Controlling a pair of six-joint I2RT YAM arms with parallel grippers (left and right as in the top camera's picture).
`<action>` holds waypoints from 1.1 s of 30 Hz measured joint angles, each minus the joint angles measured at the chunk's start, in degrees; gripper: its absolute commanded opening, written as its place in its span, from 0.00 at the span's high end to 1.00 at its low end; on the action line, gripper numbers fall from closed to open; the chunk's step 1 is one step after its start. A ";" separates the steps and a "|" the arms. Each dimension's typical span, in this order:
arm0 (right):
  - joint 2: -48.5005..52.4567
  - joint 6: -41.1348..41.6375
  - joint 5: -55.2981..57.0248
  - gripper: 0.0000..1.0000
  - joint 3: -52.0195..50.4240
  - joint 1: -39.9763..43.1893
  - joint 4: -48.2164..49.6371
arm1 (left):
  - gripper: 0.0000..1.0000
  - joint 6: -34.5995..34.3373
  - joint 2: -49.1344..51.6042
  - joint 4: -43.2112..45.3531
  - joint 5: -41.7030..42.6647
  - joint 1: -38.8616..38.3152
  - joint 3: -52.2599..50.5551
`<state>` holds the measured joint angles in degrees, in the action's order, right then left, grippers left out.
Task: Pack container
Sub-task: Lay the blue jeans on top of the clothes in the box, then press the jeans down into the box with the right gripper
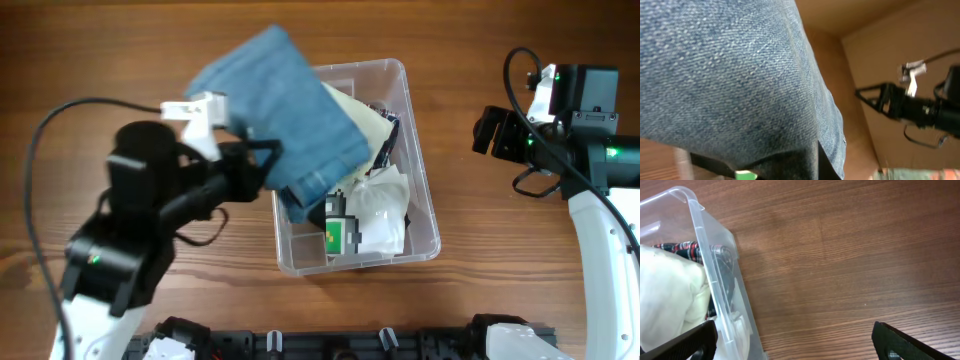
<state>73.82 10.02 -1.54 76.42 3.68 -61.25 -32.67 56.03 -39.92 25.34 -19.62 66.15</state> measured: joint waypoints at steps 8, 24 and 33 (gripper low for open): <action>0.00 0.00 0.02 0.00 0.00 0.00 -0.33 | 0.96 0.24 13.29 -1.33 2.47 -12.76 0.00; -0.02 -5.03 -10.34 0.51 0.00 -1.27 0.22 | 0.00 9.05 22.97 -16.81 -13.70 -9.92 5.03; 0.17 -14.36 -14.40 0.96 0.00 -29.59 7.17 | 0.00 9.07 7.06 -18.01 -30.99 -9.51 10.80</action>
<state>74.00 -4.34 -15.94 76.42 -25.91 -54.08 -23.59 63.09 -57.93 -5.65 -29.12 76.95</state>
